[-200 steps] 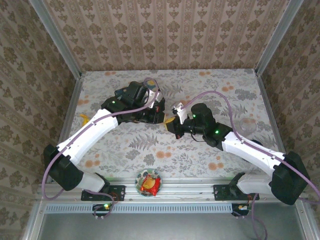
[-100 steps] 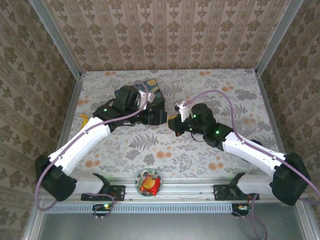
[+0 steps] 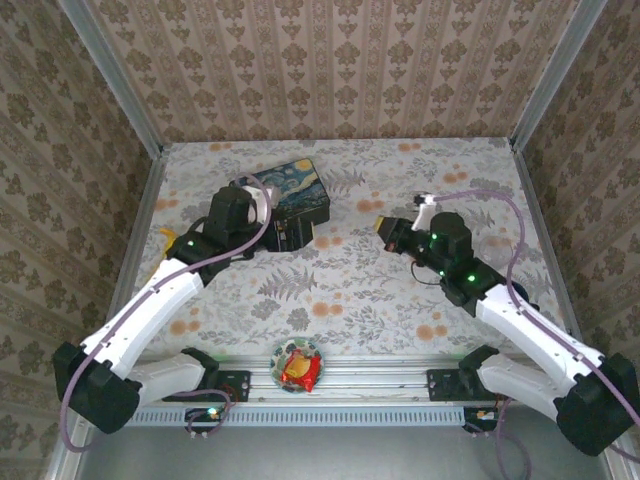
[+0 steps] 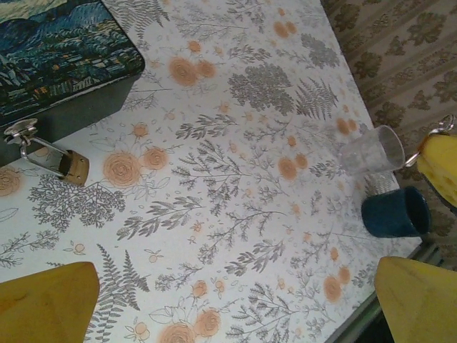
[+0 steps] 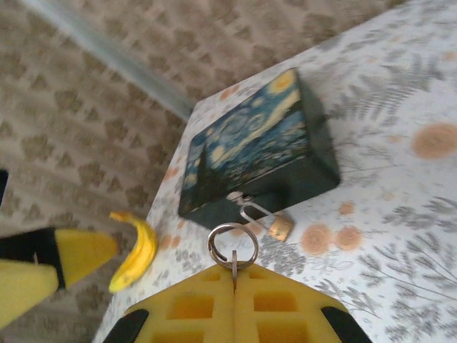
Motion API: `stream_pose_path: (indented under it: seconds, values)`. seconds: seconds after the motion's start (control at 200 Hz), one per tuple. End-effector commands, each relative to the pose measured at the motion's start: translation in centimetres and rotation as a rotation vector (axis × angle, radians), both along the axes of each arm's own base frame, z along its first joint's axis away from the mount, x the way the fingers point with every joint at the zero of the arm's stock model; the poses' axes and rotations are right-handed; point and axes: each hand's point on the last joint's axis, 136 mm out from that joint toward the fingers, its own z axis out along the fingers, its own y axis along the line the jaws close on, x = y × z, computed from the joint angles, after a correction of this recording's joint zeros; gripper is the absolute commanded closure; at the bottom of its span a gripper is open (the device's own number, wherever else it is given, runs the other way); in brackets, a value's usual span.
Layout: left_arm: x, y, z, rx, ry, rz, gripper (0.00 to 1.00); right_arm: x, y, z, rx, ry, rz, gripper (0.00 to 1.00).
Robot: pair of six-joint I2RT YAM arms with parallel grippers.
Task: Unlock the padlock with the key
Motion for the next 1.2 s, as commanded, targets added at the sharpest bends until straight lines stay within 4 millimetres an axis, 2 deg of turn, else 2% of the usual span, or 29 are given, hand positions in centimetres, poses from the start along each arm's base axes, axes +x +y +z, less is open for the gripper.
stream_pose_path:
  seconds: [0.0, 0.08, 0.345, 0.42, 0.525, 0.62, 0.83, 0.91, 0.995, 1.055, 1.195]
  values:
    - [1.2, -0.1, -0.3, 0.013, -0.020, 0.019, 0.00, 0.4, -2.8, -0.9, 0.224, 0.134, -0.171, 1.00]
    - [1.5, -0.5, -0.9, 0.017, -0.001, 0.017, 0.00, 0.3, -3.5, -1.9, 0.299, 0.170, -0.210, 1.00]
    - [1.8, -0.9, -3.8, 0.014, 0.075, 0.081, 0.00, 0.4, -2.8, -3.1, 0.381, 0.200, -0.193, 1.00]
    - [1.9, -1.3, -3.8, -0.035, 0.049, 0.099, 0.01, 0.5, -2.5, -3.1, 0.386, 0.204, -0.179, 1.00]
    - [2.0, -2.1, -3.5, -0.099, 0.016, 0.101, 0.07, 0.8, -2.1, -2.9, 0.386, 0.203, -0.166, 1.00]
    - [1.7, -3.6, -2.8, -0.157, -0.025, 0.043, 0.11, 1.1, -1.7, -2.7, 0.390, 0.197, -0.152, 1.00]
    - [0.1, -7.2, -2.7, -0.177, -0.101, -0.123, 0.11, 1.8, -1.0, -1.9, 0.424, 0.185, -0.128, 1.00]
    - [-0.2, -8.1, -2.7, -0.197, -0.110, -0.157, 0.16, 1.8, -0.5, -1.1, 0.441, 0.174, -0.103, 1.00]
    - [0.2, -8.4, -2.8, -0.196, -0.110, -0.151, 0.22, 1.8, -0.3, -0.6, 0.442, 0.167, -0.092, 1.00]
    - [0.6, -8.9, -2.2, -0.213, -0.126, -0.151, 0.27, 1.8, -0.2, -0.5, 0.443, 0.165, -0.089, 1.00]
    - [1.7, -10.3, -0.6, -0.252, -0.138, -0.168, 0.31, 1.7, 0.1, -0.2, 0.463, 0.161, -0.083, 1.00]
